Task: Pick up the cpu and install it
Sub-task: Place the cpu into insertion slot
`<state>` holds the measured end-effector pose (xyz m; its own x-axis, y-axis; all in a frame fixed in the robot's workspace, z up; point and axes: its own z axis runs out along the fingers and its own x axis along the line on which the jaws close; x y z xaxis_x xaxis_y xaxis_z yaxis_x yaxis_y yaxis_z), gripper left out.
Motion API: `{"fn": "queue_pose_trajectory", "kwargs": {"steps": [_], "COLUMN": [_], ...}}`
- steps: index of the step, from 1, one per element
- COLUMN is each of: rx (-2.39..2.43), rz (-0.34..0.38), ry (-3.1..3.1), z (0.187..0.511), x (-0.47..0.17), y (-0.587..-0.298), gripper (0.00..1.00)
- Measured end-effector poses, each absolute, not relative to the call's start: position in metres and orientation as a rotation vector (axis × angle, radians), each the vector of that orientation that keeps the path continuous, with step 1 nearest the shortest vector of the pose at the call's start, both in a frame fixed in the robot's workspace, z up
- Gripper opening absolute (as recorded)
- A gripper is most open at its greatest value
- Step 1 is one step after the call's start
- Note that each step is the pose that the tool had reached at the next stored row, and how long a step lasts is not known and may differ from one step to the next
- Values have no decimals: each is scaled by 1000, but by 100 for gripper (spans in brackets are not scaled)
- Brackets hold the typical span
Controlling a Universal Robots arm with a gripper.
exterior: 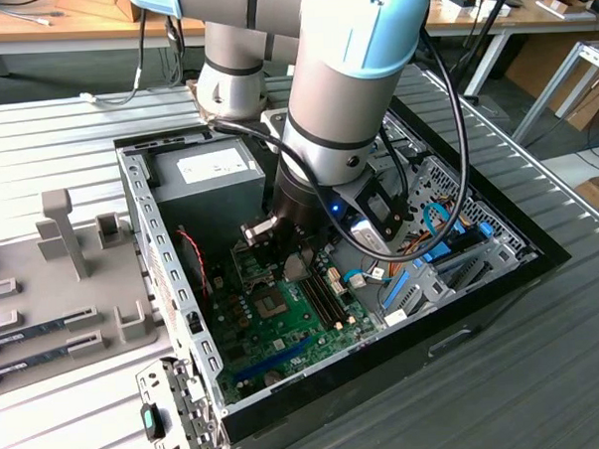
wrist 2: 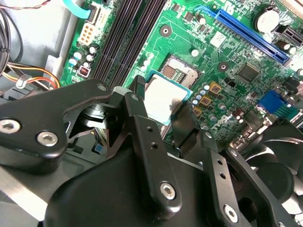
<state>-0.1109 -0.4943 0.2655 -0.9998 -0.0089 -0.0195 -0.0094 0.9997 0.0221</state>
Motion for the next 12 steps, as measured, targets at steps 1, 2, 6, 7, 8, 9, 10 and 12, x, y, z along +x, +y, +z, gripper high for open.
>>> {"fn": "queue_pose_trajectory", "kwargs": {"steps": [1, 2, 6, 7, 8, 9, 10, 12], "rx": [-14, -14, -14, -14, -14, -14, -14, -14], "rz": [35, 35, 35, 35, 35, 34, 34, 33], "ry": [3122, 3122, 3122, 3122, 3122, 3122, 3122, 3122], "z": [265, 265, 265, 265, 265, 265, 265, 265], "x": [-111, -111, -111, -111, -111, -111, -111, -111], "y": [-494, -494, -494, -494, -494, -495, -495, -495], "gripper": [47, 47, 47, 47, 47, 47, 47, 47]}}
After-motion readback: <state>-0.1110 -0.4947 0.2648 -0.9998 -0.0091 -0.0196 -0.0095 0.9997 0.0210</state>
